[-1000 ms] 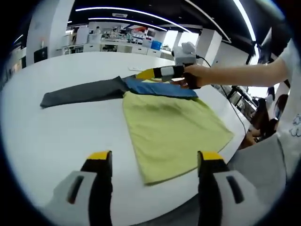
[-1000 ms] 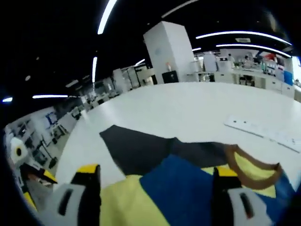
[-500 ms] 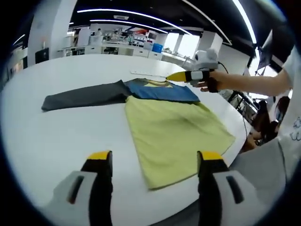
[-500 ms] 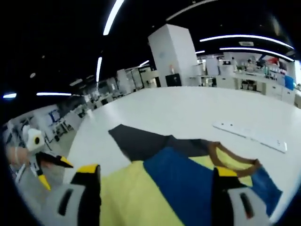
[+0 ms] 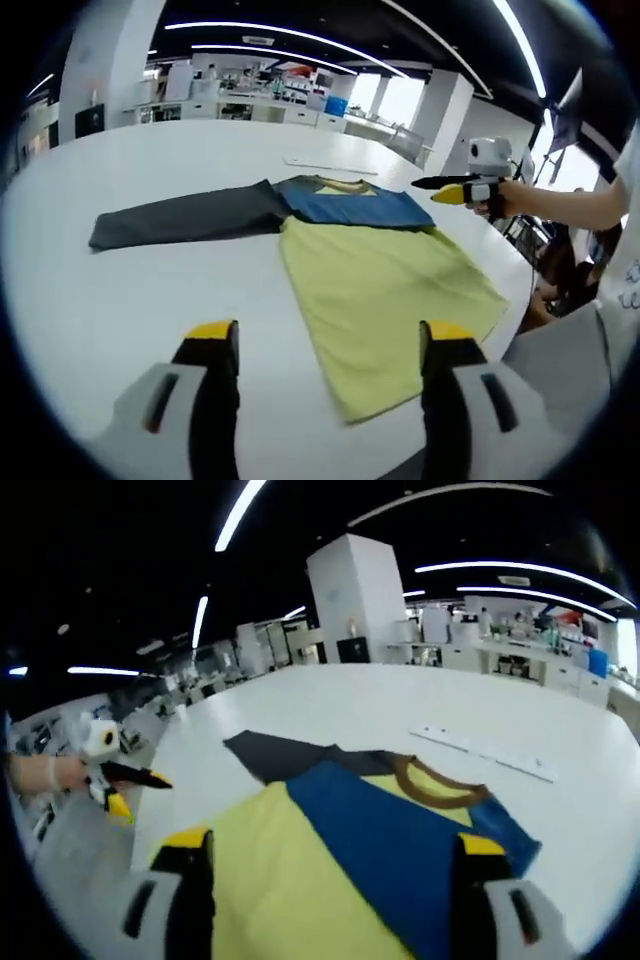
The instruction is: Fold the garment on the visible template until the final outline fits inside the template.
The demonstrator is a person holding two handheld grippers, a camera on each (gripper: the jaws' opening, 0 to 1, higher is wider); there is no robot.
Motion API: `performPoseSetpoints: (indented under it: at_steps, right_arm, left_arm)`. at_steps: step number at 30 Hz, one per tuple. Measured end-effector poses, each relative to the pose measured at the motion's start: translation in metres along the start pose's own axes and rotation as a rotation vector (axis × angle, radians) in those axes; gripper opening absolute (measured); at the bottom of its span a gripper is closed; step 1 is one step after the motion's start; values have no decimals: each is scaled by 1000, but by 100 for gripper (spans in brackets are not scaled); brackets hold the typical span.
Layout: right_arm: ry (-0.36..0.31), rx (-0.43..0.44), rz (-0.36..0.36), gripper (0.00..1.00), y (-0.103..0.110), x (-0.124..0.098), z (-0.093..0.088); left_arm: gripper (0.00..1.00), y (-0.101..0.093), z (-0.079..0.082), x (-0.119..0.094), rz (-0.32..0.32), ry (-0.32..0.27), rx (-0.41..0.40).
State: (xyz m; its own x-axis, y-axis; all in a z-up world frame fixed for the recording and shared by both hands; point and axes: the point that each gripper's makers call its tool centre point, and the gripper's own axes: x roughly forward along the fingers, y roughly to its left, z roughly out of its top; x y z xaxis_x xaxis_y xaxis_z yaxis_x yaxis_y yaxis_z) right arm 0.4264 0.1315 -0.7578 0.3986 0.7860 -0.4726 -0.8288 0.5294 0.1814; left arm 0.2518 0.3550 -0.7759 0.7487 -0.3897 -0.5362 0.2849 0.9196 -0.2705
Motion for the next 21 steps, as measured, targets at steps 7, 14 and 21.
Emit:
performPoseSetpoints:
  at_steps: [7, 14, 21]
  right_arm:
    - [-10, 33, -72, 99, -25, -23, -9]
    - [-92, 137, -128, 99, -37, -50, -4]
    - [-77, 143, -158, 98, -45, -74, -18]
  left_arm:
    - [70, 27, 10, 3, 28, 10, 22]
    - [69, 53, 21, 9, 13, 4, -14]
    - [69, 66, 23, 16, 3, 8, -65]
